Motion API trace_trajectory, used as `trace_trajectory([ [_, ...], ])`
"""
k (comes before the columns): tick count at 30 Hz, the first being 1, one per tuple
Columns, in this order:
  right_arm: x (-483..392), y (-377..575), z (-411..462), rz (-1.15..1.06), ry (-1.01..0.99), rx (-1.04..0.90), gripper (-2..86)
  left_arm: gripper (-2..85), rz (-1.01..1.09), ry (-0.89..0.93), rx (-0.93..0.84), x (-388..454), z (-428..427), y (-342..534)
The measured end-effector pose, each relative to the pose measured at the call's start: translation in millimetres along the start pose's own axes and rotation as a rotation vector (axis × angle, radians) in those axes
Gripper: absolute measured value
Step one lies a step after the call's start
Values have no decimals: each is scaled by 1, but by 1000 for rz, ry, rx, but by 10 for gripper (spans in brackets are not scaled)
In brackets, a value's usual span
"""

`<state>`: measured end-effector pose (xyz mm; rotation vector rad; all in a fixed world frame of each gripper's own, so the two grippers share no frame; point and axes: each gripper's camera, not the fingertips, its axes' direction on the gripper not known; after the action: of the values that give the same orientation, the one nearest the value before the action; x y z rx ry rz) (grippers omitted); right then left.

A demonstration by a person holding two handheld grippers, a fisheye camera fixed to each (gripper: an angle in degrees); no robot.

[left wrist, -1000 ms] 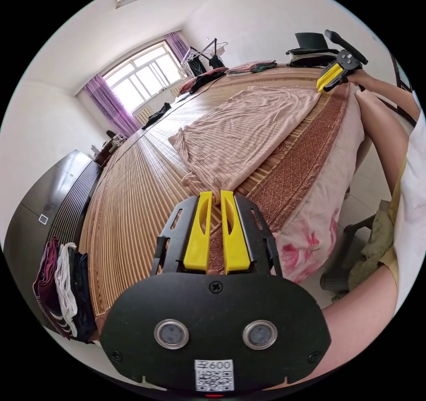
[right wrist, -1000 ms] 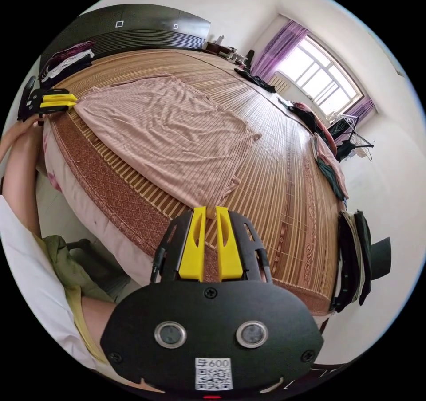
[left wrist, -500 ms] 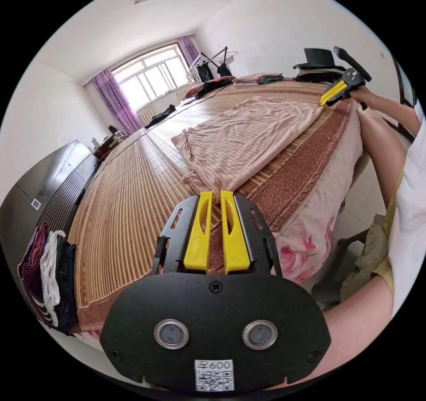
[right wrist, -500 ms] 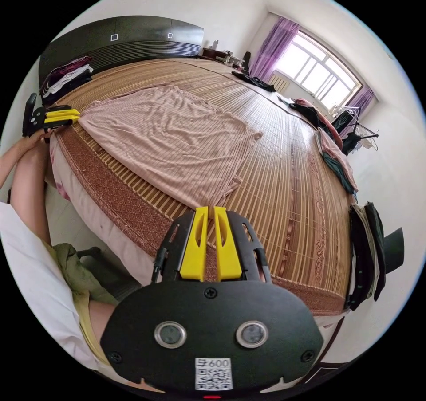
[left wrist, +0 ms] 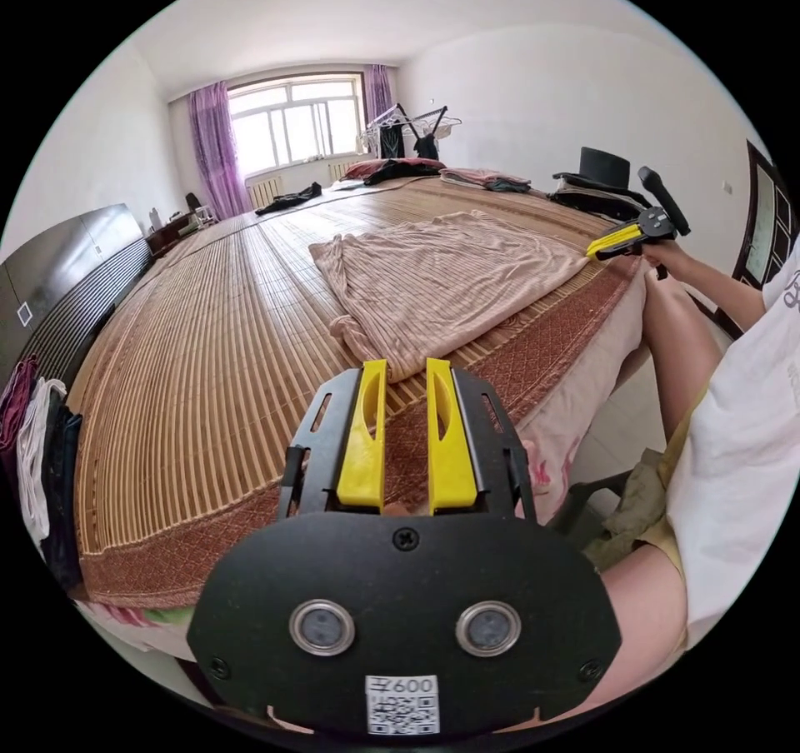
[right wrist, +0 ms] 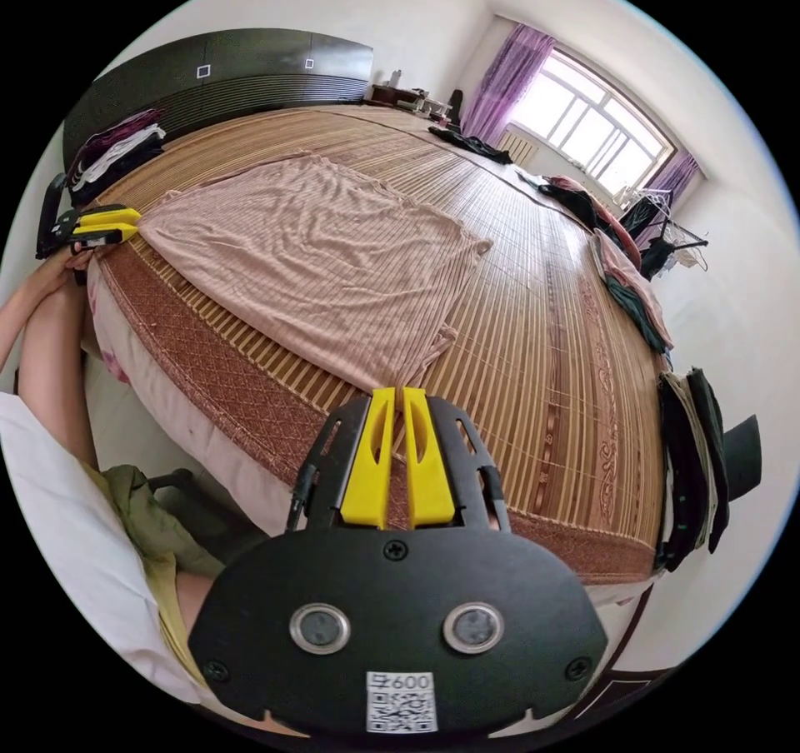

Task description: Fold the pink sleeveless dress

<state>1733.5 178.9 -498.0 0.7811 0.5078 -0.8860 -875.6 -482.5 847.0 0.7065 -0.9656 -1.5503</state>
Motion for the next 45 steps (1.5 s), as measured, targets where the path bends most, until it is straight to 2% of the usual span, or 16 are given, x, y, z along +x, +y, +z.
trace_trajectory([
  [7,57,15,4,135,-160,24,-9,34,-246,168,-22,-65,5,-4],
  [14,115,35,12,268,-341,37,-9,27,-110,26,-60,-52,2,-13],
  [17,146,54,0,349,-501,111,-9,24,-111,23,-75,-53,-11,-19],
  [20,174,77,-53,351,-590,247,-9,22,-177,87,90,-61,-74,-20],
  [25,213,112,-190,266,-677,503,-8,20,-255,176,493,-62,-230,-18],
  [28,229,122,-253,243,-725,660,-9,19,-227,202,614,-57,-296,-36],
  [31,240,124,-286,239,-739,752,-8,17,-158,210,681,-49,-340,-60],
  [37,264,135,-294,298,-848,880,-8,18,-129,219,749,-51,-376,-91],
  [45,257,155,-298,296,-777,838,-8,15,-174,201,791,-49,-391,-72],
])
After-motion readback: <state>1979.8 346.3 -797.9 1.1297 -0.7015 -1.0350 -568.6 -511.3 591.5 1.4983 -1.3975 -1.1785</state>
